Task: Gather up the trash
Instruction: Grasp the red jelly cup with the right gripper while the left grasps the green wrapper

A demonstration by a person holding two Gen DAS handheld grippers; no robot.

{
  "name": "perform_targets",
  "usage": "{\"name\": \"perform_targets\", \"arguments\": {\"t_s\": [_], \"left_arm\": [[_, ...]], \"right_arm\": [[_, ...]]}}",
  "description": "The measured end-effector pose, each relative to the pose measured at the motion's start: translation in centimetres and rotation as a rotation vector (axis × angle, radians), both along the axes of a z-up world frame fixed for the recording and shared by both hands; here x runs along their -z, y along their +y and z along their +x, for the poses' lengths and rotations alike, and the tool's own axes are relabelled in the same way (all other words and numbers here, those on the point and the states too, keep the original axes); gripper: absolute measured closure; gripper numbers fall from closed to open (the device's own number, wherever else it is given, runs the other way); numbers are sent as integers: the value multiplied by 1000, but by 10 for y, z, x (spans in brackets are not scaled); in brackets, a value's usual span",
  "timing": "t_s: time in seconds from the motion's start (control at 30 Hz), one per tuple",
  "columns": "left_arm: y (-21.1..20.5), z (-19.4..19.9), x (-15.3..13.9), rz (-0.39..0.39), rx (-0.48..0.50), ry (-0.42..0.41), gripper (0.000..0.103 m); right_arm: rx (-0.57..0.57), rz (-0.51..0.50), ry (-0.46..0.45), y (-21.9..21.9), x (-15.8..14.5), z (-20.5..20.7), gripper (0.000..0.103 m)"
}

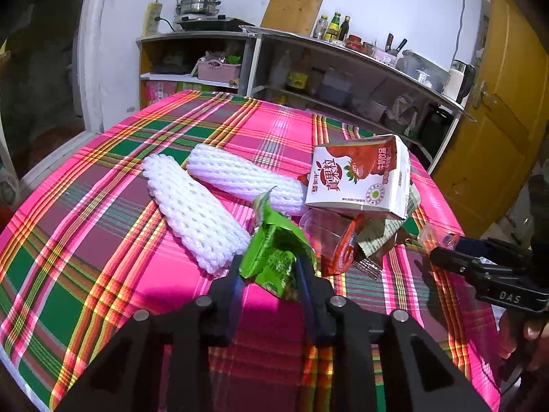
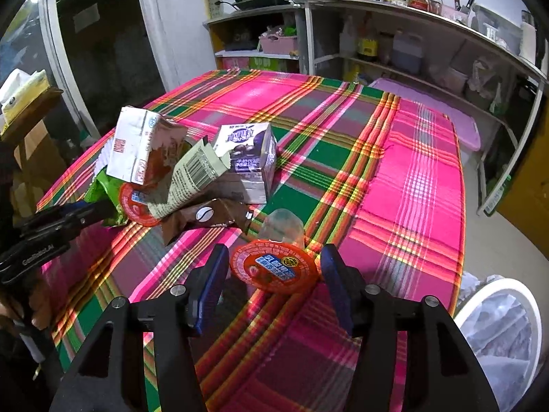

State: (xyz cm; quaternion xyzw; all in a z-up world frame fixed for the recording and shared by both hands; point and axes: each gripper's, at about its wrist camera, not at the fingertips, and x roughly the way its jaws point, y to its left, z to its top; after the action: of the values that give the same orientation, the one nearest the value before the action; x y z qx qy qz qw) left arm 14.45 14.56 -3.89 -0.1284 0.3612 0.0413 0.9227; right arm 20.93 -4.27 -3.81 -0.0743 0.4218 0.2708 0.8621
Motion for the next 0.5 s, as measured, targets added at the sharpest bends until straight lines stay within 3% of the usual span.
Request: {"name": "perform_targets", "arguments": {"t_s": [0.1,0.5], "left_arm": [[1,0,0,-7,9,-6,80],[-10,-21,-12,-14,20,-45,86]], "right_arm": [[-4,16,15,-2,0,-1,55],[41,88,-15,-23,-15,-26,57]]}}
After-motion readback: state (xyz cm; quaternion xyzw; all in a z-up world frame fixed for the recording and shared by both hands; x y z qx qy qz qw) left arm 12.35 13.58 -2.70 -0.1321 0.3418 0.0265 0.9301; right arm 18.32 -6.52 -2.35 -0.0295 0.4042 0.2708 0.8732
